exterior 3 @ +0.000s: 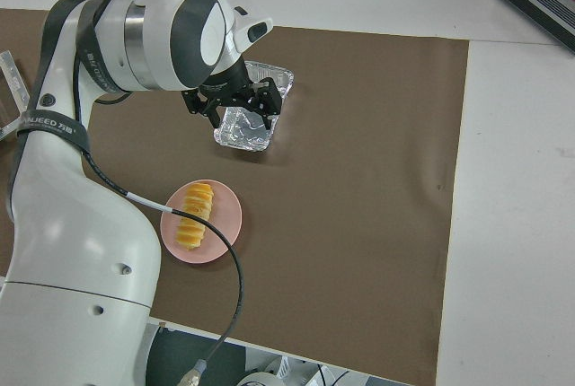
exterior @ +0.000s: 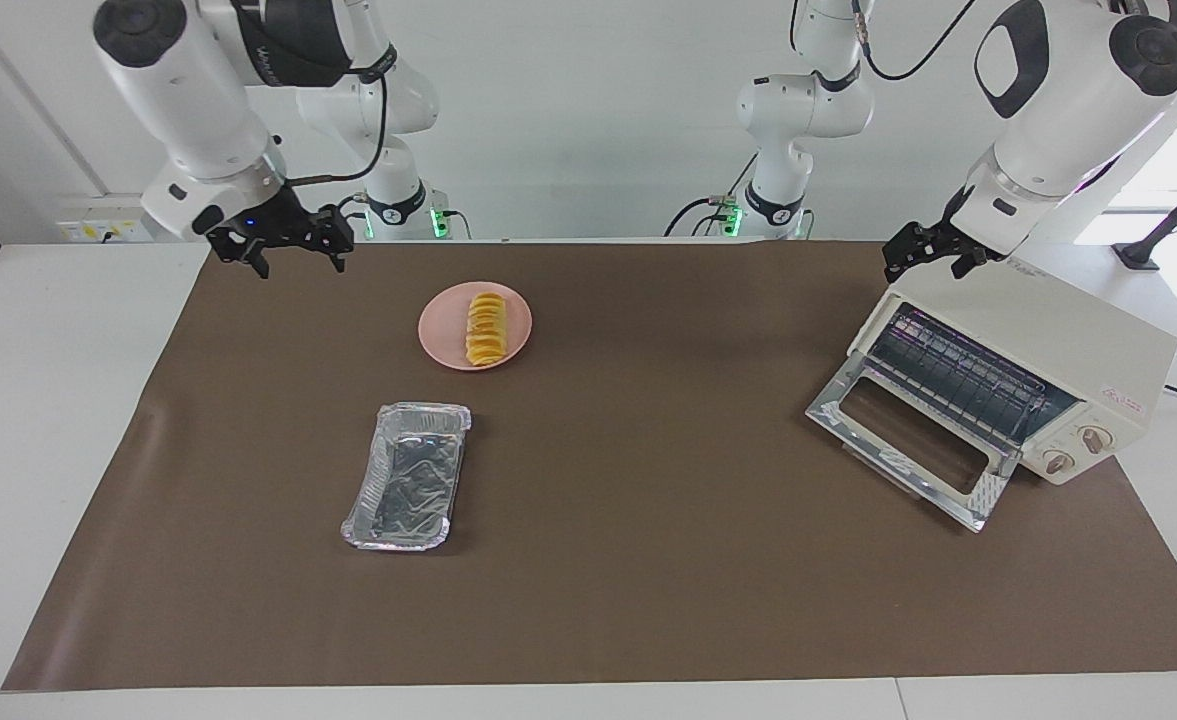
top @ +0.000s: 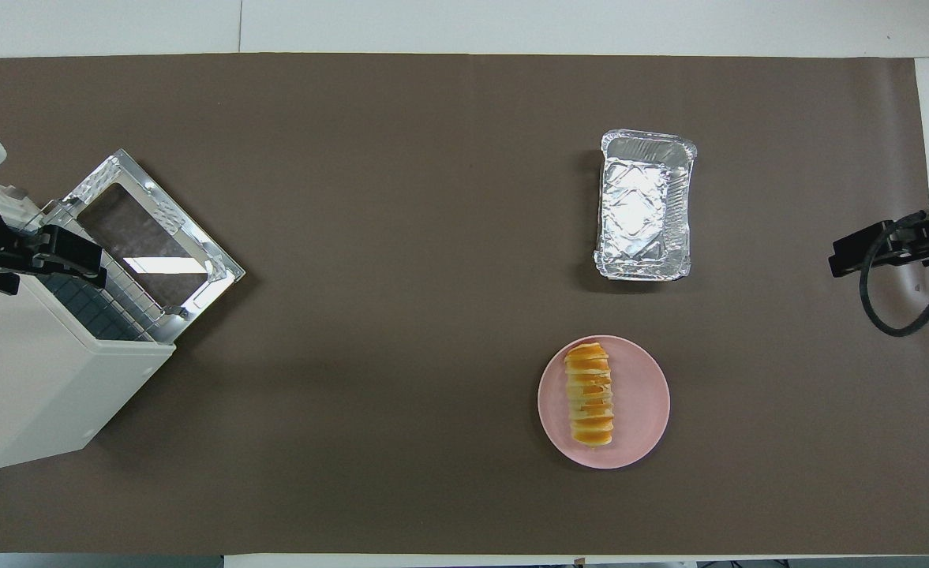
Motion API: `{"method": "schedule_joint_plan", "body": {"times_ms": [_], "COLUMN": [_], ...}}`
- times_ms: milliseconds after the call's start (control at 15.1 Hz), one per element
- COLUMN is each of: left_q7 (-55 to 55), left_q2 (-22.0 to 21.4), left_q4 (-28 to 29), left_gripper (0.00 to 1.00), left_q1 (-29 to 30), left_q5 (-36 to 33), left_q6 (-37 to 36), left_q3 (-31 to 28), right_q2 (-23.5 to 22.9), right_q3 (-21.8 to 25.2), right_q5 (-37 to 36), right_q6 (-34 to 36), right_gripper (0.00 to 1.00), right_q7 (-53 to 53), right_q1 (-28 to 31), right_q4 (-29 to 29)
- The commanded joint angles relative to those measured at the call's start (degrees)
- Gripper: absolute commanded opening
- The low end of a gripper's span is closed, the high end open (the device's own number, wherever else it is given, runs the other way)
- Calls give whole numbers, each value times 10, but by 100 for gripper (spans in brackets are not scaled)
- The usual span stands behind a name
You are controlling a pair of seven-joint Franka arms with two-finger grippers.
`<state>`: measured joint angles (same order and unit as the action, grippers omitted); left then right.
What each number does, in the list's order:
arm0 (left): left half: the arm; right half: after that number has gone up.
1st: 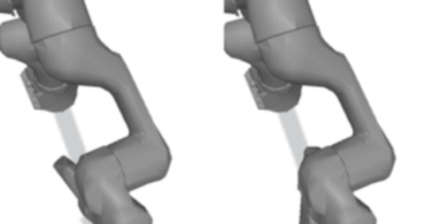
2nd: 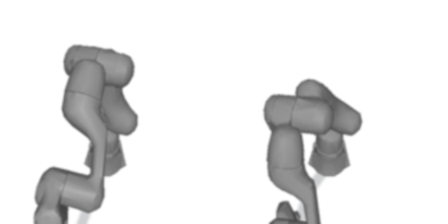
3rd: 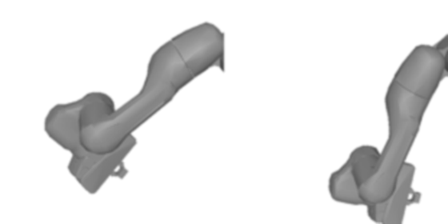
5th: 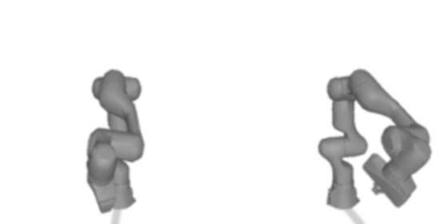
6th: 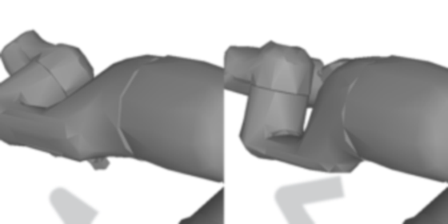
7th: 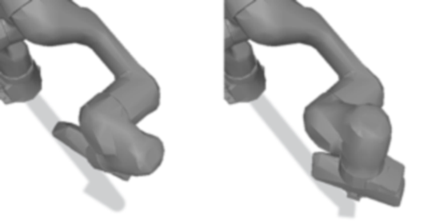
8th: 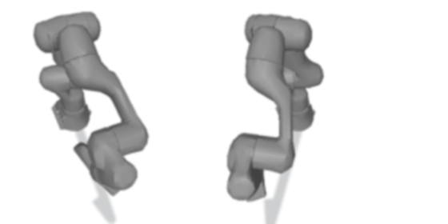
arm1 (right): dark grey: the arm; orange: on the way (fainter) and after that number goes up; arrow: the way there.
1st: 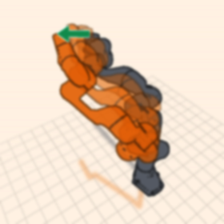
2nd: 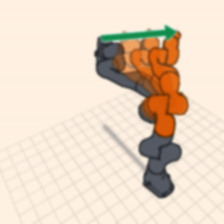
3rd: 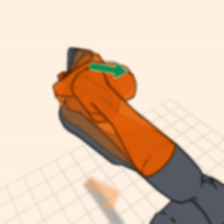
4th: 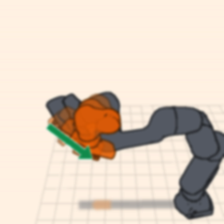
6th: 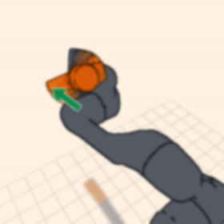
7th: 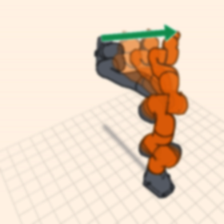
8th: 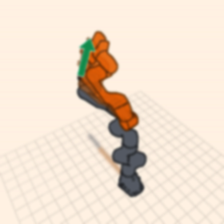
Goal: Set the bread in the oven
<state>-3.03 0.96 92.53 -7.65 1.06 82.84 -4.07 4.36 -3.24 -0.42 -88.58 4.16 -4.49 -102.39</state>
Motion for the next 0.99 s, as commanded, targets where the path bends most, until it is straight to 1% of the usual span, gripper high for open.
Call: {"method": "schedule_joint_plan", "body": {"times_ms": [0,132,198,331,463,595,727,793,926], "left_q7": [-2,-2,-2,-2,-2,-2,-2,-2,-2], "left_q2": [-4,-4,-4,-4,-4,-4,-4,-4,-4], "left_q4": [-1,-1,-1,-1,-1,-1,-2,-1,-1], "left_gripper": [100,100,100,100,100,100,100,100,100], "left_q1": [8,8,8,8,8,8,8,8,8], "left_q5": [-10,-9,-10,-9,-10,-10,-10,-10,-10], "left_q6": [-5,-6,-6,-6,-6,-6,-6,-6,-6], "left_q3": [6,6,6,6,6,6,6,6,6], "right_q2": [68,55,44,44,43,36,21,12,2], "right_q3": [-4,-4,-4,-4,-4,-4,-4,-4,-4], "right_q5": [2,5,12,38,41,41,41,41,41], "right_q6": [-79,-98,-119,-201,-265,-306,-351,-378,-406], "right_gripper": [100,100,100,100,100,100,100,100,100], "right_q7": [107,154,175,188,187,186,187,186,182], "right_q1": [-71,-109,-128,-140,-155,-163,-168,-179,-181], "right_q4": [-140,-153,-170,-230,-283,-314,-336,-346,-367]}}
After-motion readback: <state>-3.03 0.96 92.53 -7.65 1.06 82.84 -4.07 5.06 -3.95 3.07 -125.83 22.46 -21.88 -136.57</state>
